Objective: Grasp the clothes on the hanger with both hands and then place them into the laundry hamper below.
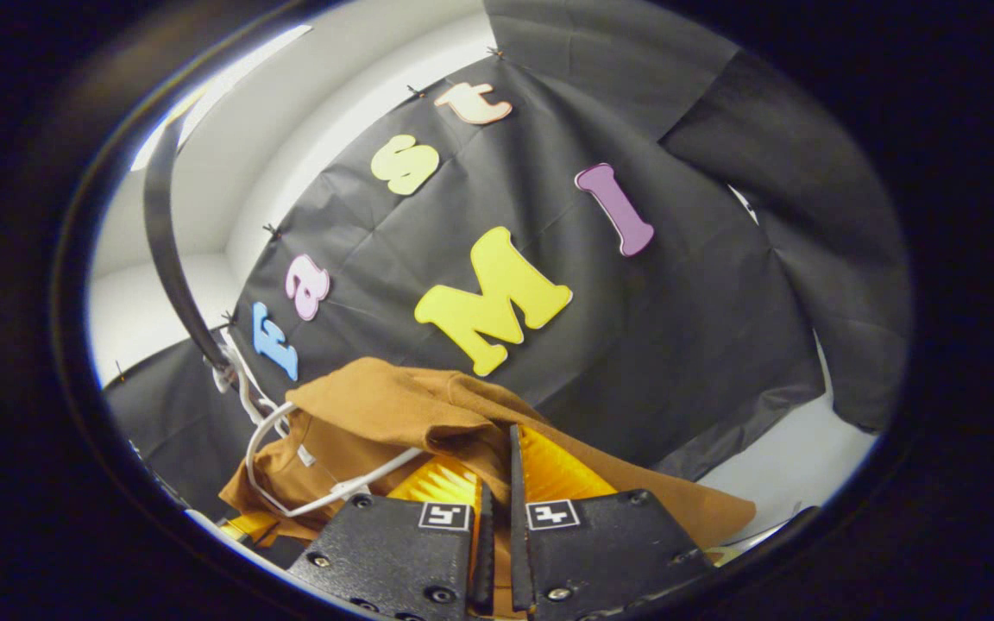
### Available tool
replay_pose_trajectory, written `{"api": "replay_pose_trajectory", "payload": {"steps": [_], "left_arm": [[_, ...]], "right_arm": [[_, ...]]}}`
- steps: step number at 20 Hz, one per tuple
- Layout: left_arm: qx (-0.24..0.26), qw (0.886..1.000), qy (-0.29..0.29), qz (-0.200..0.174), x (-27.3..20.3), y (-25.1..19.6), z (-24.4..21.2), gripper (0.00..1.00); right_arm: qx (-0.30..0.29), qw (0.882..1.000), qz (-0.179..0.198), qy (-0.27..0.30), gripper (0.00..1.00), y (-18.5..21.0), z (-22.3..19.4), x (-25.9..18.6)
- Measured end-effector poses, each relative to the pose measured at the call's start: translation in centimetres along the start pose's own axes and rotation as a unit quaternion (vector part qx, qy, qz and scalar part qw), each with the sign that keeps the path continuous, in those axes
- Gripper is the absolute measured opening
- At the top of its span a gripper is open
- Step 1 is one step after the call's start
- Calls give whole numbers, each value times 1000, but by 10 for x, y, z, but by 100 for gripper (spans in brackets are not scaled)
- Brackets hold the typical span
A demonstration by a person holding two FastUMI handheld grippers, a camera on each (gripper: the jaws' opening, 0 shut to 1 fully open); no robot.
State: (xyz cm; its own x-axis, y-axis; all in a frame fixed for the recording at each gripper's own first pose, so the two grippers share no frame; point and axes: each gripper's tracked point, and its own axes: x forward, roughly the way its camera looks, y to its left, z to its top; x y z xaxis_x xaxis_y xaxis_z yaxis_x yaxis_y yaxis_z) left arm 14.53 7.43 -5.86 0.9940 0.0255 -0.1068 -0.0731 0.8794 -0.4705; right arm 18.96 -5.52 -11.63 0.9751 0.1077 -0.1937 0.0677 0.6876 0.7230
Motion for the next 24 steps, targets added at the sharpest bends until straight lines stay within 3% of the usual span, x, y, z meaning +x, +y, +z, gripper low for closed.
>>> {"api": "replay_pose_trajectory", "payload": {"steps": [13, 21, 24], "left_arm": [[-37, 999, 10, -22, 10, 25, 31, 1], [-39, 998, 33, -42, 25, 32, 30, 0], [-55, 996, 46, -46, 31, 40, 26, 0]], "right_arm": [[63, 997, 51, 16, 10, 2, 43, 34], [28, 997, 75, 22, 11, 6, 68, 55], [23, 997, 68, 36, 11, -1, 66, 67]]}}
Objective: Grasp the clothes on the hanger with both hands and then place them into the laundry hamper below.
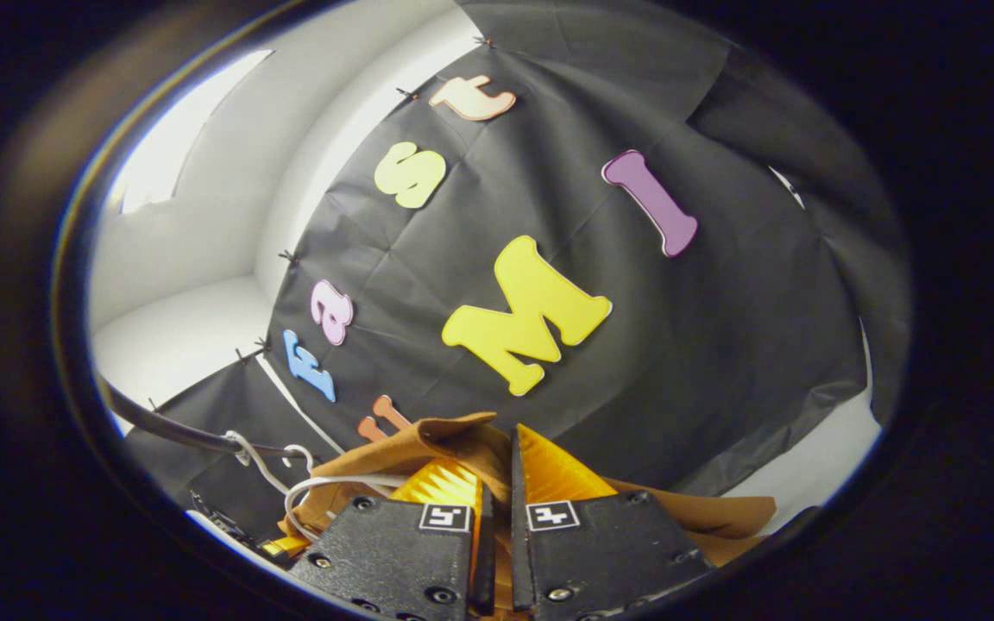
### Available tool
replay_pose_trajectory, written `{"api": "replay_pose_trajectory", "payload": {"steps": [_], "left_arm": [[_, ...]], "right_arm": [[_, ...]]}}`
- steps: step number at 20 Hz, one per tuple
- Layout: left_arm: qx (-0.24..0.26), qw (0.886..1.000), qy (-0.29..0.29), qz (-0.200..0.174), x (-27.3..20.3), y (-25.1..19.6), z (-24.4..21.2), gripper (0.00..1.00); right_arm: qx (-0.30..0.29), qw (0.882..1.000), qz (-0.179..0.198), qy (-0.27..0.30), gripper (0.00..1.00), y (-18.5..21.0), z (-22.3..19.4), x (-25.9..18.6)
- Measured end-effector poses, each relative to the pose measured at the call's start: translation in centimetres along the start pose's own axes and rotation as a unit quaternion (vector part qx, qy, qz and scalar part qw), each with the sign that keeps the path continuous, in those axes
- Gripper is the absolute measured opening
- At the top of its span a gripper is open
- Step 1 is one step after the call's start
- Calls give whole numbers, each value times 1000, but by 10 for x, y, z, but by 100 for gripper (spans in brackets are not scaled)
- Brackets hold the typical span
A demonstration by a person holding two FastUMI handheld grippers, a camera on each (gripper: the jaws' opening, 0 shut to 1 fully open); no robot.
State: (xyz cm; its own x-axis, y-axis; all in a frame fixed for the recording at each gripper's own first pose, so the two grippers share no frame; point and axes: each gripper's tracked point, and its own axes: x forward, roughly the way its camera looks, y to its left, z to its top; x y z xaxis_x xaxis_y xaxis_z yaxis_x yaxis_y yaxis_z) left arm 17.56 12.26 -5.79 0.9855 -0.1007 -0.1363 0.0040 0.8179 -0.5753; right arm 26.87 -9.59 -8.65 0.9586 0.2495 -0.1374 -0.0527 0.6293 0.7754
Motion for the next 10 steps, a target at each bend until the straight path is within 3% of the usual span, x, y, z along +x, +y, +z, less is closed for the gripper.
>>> {"api": "replay_pose_trajectory", "payload": {"steps": [10], "left_arm": [[-24, 998, 52, 12, 6, 30, -44, 0]], "right_arm": [[18, 999, -19, 48, 10, -33, -35, 15]]}}
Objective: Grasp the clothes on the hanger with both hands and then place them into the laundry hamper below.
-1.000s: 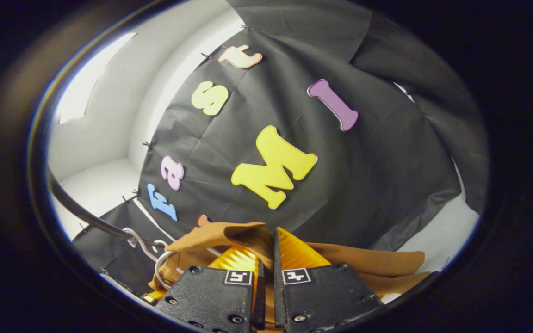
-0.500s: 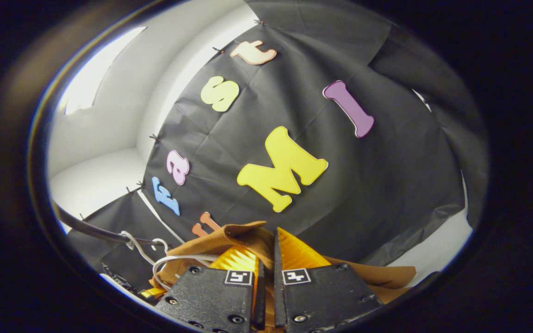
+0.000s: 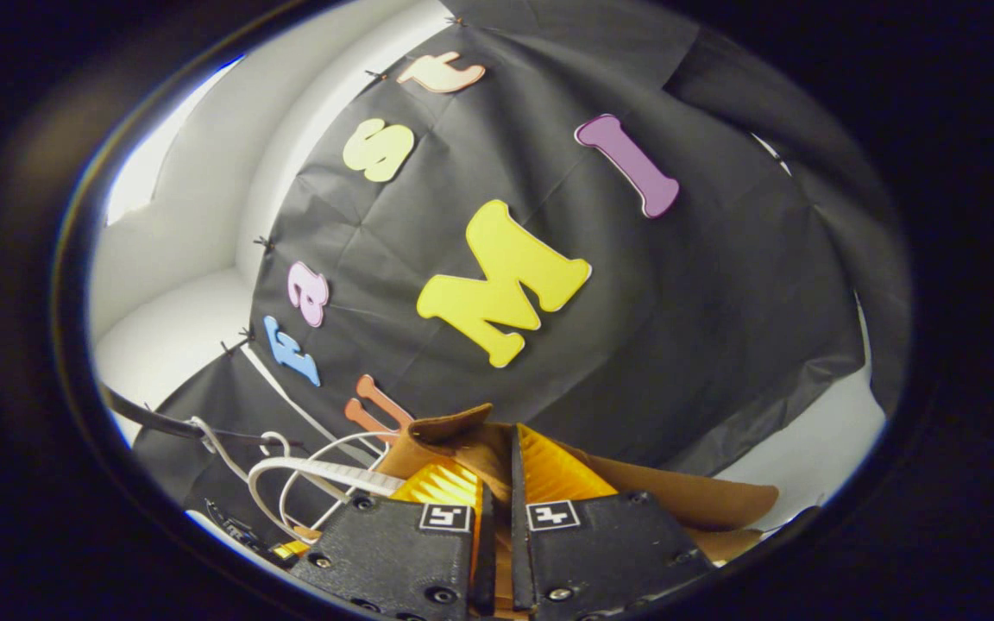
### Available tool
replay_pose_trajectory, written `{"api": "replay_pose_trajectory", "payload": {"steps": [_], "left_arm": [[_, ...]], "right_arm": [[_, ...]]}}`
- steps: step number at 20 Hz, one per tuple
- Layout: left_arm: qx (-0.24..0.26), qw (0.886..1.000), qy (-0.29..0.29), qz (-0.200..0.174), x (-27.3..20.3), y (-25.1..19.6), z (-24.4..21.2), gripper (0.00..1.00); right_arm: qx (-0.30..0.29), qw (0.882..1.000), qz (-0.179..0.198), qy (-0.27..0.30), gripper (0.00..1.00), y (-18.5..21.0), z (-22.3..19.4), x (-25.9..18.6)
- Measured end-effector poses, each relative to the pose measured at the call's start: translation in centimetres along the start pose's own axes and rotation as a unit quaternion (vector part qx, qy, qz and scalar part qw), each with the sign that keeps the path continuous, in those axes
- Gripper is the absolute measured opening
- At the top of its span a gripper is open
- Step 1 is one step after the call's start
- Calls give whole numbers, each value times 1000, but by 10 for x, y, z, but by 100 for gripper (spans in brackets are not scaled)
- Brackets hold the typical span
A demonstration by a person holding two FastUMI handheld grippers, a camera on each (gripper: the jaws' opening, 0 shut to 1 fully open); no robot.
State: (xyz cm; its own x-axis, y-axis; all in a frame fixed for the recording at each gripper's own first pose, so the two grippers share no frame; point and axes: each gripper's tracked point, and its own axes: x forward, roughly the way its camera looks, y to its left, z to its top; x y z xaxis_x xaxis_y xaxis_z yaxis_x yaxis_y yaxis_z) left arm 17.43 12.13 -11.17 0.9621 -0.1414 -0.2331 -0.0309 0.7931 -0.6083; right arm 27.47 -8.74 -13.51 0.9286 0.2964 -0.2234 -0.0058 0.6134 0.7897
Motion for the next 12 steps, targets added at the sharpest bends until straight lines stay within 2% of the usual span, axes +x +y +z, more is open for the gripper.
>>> {"api": "replay_pose_trajectory", "payload": {"steps": [8, 10, 12], "left_arm": [[-18, 999, 29, 8, -9, 16, -31, 0], [-48, 998, 38, -17, -14, 3, -40, 0], [-51, 998, 39, -24, -21, 0, -46, 0]], "right_arm": [[29, 999, -13, 26, 10, -18, -29, -9], [35, 999, -16, 31, 11, -22, -38, -14], [40, 998, -20, 37, 10, -27, -45, -19]]}}
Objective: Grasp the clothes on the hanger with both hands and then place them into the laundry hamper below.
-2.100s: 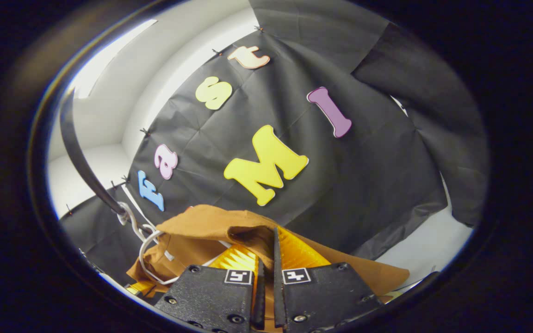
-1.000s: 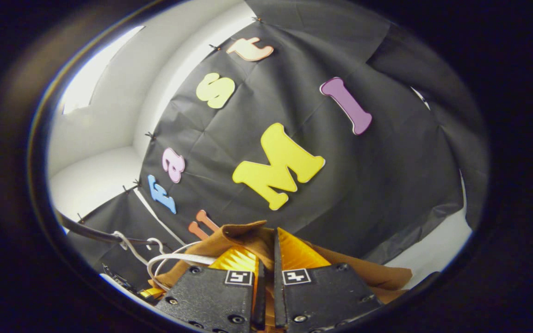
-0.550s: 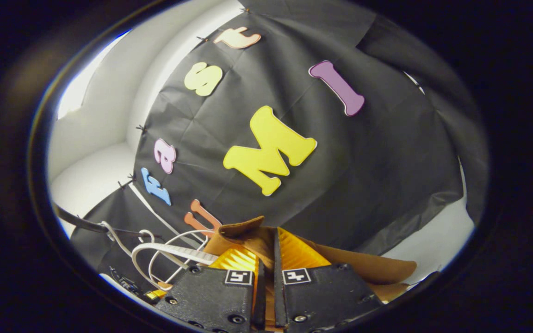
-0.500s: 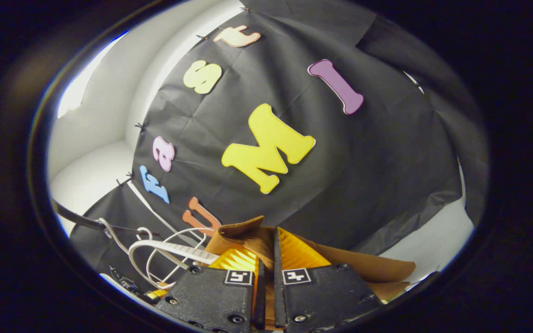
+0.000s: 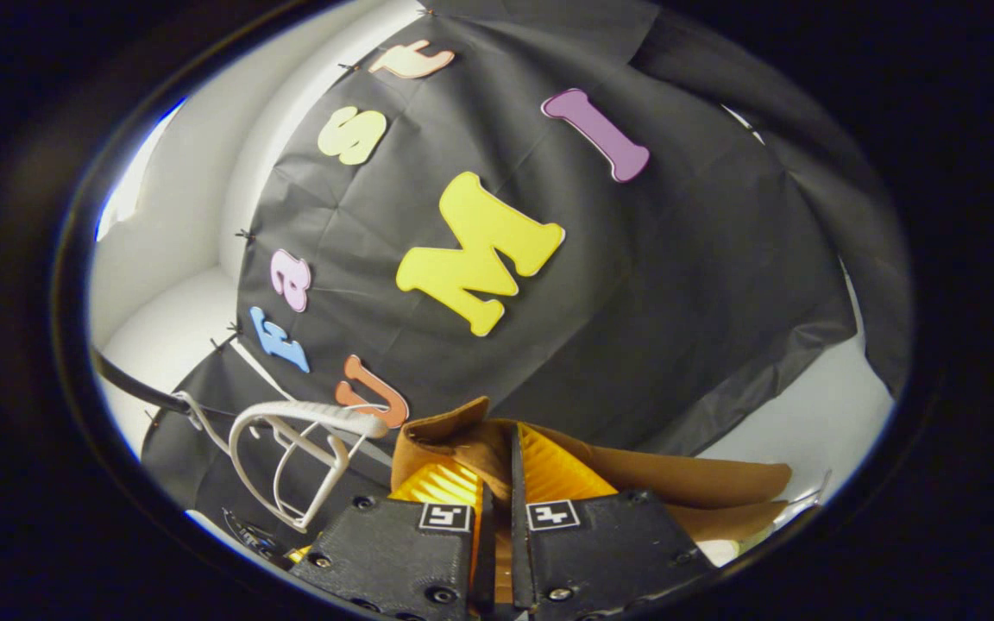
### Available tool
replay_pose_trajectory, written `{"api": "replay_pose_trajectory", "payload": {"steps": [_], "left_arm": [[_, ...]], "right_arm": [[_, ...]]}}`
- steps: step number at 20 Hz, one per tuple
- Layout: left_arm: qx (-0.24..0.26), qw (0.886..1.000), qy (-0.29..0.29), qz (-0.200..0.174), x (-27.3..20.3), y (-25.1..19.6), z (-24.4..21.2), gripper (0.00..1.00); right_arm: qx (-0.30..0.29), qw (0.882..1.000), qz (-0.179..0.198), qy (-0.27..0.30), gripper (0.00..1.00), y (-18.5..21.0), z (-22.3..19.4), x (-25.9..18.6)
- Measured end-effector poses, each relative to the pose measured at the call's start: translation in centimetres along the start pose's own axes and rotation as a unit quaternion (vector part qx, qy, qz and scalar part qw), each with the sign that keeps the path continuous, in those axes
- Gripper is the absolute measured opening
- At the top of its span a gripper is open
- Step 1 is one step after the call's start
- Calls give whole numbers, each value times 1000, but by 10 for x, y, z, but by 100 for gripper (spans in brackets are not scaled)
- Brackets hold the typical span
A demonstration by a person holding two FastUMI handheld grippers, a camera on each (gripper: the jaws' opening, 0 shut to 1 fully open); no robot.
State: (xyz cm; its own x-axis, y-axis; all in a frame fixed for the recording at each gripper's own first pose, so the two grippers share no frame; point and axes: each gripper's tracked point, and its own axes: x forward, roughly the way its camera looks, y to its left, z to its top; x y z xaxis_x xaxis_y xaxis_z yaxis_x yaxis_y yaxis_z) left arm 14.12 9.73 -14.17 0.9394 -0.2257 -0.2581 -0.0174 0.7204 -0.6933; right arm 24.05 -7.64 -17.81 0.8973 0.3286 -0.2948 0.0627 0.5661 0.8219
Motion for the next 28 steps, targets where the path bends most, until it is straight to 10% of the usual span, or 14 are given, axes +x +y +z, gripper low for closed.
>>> {"api": "replay_pose_trajectory", "payload": {"steps": [28], "left_arm": [[27, 986, 89, -139, -33, -142, -110, 0]], "right_arm": [[-21, 977, 116, 180, 11, 98, -190, -63]]}}
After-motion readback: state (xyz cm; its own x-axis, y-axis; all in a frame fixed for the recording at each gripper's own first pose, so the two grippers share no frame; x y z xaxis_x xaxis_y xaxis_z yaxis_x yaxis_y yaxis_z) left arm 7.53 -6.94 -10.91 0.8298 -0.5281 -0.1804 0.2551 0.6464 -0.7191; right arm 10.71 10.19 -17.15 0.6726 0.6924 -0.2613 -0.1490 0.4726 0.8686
